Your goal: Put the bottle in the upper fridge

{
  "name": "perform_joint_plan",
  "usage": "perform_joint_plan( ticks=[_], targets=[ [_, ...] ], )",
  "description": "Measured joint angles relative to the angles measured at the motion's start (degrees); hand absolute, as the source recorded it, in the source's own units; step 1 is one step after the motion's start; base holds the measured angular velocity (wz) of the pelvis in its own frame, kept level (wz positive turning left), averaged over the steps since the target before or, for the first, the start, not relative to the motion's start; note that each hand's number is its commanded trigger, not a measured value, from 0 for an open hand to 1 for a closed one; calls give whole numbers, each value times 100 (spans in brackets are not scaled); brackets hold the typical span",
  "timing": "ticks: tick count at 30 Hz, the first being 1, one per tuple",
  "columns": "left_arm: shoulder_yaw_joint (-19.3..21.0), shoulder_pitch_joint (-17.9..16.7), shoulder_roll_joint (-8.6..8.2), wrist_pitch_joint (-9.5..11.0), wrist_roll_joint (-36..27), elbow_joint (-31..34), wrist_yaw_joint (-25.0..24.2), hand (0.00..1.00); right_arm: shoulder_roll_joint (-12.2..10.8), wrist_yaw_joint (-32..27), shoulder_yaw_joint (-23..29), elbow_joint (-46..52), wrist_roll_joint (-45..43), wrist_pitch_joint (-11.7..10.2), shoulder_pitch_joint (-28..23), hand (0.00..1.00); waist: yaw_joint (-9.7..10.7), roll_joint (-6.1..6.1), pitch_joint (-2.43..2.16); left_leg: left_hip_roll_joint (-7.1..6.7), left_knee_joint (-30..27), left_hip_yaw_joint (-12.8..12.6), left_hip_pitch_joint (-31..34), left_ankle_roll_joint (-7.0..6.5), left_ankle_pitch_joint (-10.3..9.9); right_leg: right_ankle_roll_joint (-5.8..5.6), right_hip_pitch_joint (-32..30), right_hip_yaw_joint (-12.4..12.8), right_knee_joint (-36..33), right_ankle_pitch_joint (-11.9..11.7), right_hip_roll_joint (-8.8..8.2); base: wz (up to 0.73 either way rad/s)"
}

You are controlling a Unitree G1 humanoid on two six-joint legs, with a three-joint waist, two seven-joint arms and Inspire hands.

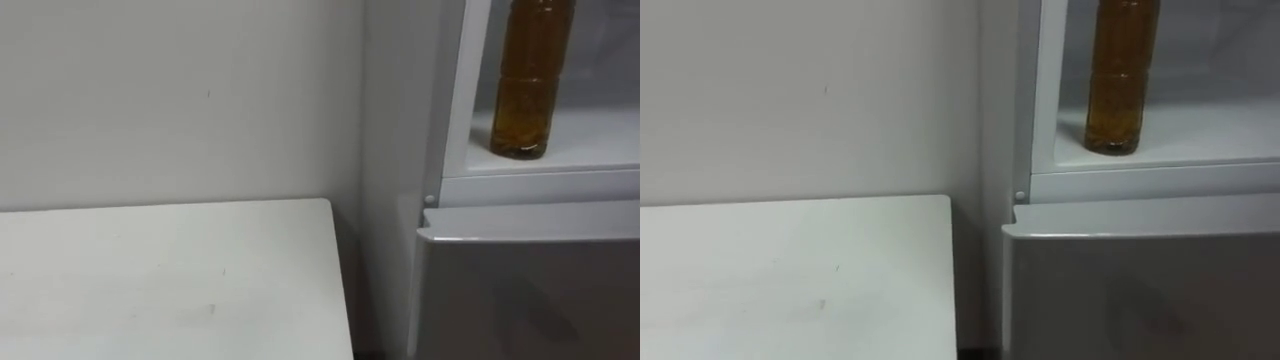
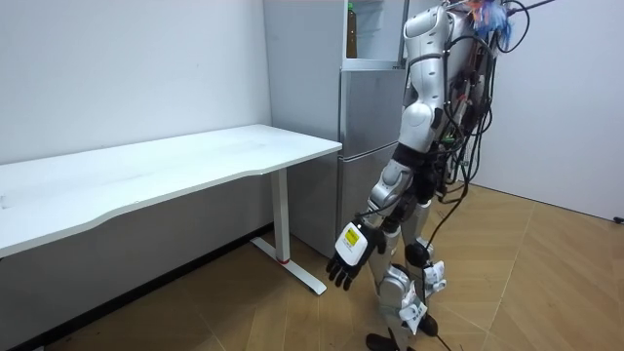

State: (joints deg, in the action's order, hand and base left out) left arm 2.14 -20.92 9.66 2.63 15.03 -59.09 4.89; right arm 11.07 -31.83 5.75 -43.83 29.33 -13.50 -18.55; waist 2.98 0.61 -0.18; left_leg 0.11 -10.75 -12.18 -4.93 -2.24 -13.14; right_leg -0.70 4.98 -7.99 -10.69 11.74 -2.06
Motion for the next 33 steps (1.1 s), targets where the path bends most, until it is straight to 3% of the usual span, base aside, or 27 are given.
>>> perform_joint_plan(
  ticks=[13, 21, 27, 33],
  targets=[
    [-1, 10, -5, 46, -90, 1, 1, 0, -27, 453, 23, -566, 198, 108, -21, 0, 22, 10, 8, 0, 63, -27, -87, 5, 1, 9, 25, 9, -2, 5, 14, -1],
    [126, 34, -1, 56, -207, 5, 120, 0, -34, 437, 403, -564, 640, 108, 174, 0, 71, -60, 16, -1, 145, -114, -278, 38, -17, 10, 111, 88, -10, 80, 21, -6],
    [123, 35, -2, 63, -304, 1, 209, 0, -33, 54, 660, -457, 1103, 114, 230, 0, 149, -89, 21, 5, 146, -184, -281, 47, -26, 10, 89, 150, -3, 80, 33, -6],
    [160, 8, 11, 64, -310, 33, 222, 0, -26, -224, 961, 435, 1341, 108, 221, 0, 302, -100, 17, 3, 204, -197, -271, 47, -29, 9, 55, 187, -9, 80, 45, -2]
  ],
)
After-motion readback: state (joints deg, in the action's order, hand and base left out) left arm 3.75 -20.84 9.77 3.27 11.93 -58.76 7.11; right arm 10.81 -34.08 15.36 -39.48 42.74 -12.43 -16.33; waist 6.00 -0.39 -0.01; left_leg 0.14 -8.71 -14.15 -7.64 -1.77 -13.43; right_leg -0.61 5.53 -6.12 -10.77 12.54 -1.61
